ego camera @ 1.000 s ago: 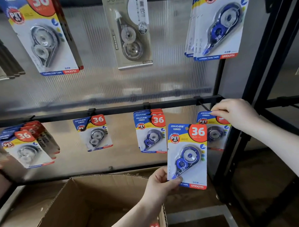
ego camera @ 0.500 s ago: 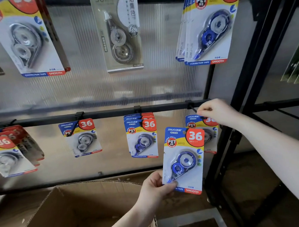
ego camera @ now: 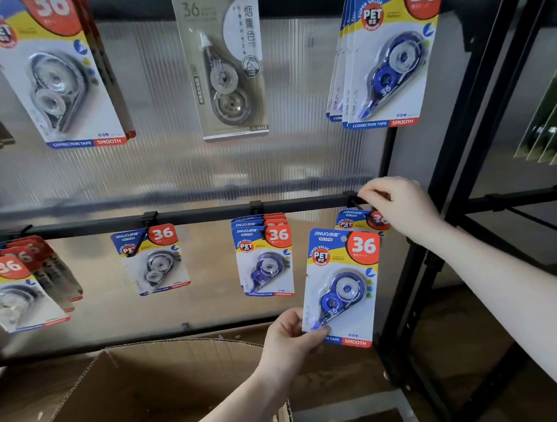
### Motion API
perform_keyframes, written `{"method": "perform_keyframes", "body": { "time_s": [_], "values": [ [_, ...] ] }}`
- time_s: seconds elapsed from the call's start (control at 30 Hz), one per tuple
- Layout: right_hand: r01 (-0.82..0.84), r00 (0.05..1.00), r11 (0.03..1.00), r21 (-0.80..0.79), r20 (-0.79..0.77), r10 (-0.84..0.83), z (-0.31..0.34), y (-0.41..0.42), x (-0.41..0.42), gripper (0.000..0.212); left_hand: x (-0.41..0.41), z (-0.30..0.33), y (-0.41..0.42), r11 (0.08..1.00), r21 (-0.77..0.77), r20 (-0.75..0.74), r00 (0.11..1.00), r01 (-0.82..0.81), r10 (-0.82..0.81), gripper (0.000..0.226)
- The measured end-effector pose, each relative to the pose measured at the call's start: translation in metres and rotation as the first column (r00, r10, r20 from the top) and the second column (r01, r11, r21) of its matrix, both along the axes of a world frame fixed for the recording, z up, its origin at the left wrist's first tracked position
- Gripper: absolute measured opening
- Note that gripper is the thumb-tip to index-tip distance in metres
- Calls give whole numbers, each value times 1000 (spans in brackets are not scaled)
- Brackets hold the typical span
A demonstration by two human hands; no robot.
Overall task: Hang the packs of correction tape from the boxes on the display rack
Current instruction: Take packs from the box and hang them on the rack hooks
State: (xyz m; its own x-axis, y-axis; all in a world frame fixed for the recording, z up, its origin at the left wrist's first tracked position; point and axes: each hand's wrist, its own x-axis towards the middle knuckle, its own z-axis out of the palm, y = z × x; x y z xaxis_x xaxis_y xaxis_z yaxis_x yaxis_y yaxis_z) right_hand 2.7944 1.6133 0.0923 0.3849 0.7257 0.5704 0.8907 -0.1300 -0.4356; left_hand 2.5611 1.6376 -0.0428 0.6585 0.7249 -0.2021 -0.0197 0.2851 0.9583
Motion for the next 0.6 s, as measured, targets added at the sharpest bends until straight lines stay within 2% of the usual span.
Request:
{"method": "perform_keyframes", "body": {
  "time_s": [0.1,0.17,0.3,0.47,0.53,0.6],
  "values": [
    [-149,960,985,-82,-250,125,3,-22,-18,20,2,2,-3,1000,11,-10,1000,-6,6,22],
    [-234,918,960,-156,-359,166,0,-32,-26,15,4,3,-5,1000,25,-16,1000,-11,11,20],
    [-277,892,927,-253,-425,150,-6,-43,-29,12,8,4,-12,998,58,-39,999,-15,18,15],
    [-313,860,916,-249,-484,162,-11,-47,-30,9,6,6,-18,996,84,-49,998,-20,24,14],
    [-305,868,920,-246,-469,163,-12,-48,-30,3,2,5,-15,987,162,-89,996,-15,30,13],
    [-282,883,932,-227,-442,160,-11,-48,-29,4,-4,2,-7,949,315,-152,986,-16,67,16]
  ]
}}
